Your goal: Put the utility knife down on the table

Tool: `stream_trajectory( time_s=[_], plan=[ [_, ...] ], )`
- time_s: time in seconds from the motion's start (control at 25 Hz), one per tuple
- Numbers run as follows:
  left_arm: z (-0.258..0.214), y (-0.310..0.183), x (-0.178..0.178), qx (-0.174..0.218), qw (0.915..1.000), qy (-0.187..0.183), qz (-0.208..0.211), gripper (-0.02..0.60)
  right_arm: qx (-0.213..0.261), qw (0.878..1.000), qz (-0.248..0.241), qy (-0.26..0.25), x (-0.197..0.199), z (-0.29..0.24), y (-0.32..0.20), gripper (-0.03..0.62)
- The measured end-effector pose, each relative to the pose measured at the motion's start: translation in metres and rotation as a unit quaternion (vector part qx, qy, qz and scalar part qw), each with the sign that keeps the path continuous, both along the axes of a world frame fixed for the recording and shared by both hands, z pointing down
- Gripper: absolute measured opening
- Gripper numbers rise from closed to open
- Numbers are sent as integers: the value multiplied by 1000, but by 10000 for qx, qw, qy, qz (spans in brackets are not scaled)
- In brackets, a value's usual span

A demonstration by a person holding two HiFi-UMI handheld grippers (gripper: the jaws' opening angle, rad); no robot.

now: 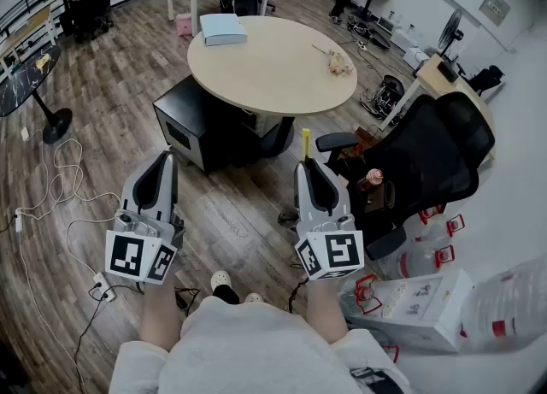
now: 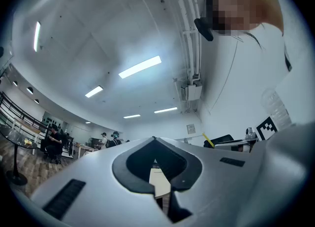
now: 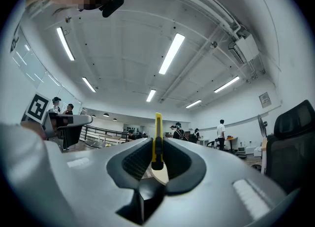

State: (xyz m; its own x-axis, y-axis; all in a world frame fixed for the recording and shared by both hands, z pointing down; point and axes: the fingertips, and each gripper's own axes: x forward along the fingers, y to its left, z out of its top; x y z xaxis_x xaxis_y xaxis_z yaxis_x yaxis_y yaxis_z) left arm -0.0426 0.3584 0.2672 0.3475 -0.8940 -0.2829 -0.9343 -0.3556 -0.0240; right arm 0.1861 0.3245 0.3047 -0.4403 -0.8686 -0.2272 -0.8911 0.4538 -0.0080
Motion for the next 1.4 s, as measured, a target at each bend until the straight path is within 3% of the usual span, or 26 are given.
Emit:
stream_trajectory(
  time_s=[0.92,1.4],
  plan=[
    [-6,-71,-54,156,9996,36,217,8,69,9995,237,-187,-49,-4,-66,75],
    [12,-114,-73,-12,9994,65,328,8,-29,9996,230,-155,-75,10,-101,75]
  ],
)
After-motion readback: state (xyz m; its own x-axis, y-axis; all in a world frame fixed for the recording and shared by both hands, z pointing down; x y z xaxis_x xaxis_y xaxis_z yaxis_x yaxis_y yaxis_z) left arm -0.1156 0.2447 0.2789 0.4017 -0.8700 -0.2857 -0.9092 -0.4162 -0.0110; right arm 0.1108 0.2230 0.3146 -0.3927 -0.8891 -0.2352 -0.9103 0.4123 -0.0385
